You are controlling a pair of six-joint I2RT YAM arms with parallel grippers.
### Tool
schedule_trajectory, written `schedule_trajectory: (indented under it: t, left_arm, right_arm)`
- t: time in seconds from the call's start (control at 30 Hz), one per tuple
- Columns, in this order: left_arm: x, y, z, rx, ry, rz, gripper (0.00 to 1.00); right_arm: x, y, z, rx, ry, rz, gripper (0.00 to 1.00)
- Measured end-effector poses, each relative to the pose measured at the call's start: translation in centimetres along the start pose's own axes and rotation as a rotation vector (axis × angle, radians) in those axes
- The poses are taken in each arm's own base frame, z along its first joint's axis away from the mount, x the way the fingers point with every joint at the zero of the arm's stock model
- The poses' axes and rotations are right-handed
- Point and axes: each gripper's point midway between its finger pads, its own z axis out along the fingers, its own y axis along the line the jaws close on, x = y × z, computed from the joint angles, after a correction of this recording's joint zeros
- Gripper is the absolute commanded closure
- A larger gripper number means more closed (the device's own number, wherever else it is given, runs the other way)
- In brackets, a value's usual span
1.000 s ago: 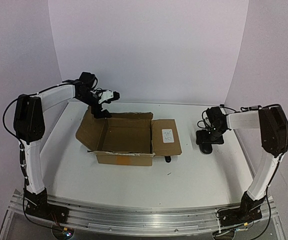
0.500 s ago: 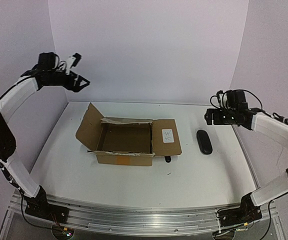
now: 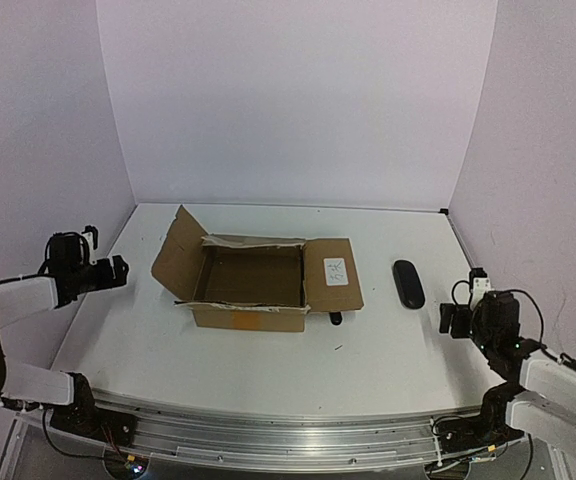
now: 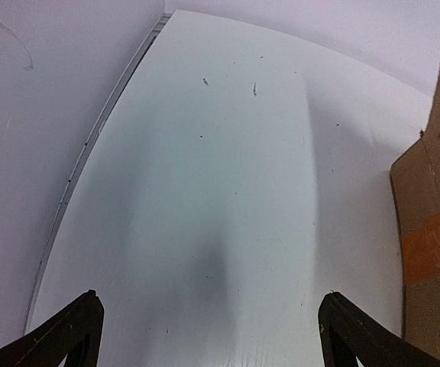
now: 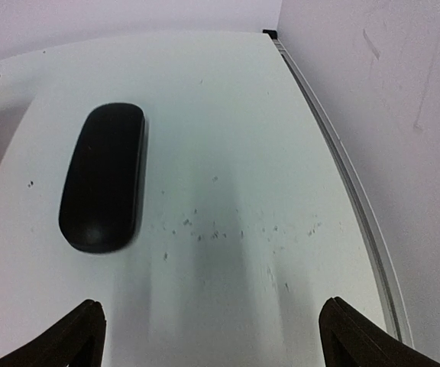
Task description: Unpack the express box
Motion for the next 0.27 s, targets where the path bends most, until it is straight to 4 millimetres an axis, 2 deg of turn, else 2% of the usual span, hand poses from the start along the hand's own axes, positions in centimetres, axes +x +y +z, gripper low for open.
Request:
schedule_trajectory:
  t: [0.1,0.27]
  left_arm:
    - [1.1,-0.5,-1.2,0.039,-0.103,0.051,0.01]
    - [1.5,-0.9,-2.2,0.072,-0.203,0.074,0.0]
  right_arm:
    - [1.6,-0.6,-0.2,0.021,-0.015,0.005,0.02]
    - [-0.2,-1.0,-0.3,0.048,-0.093,0.028,0.02]
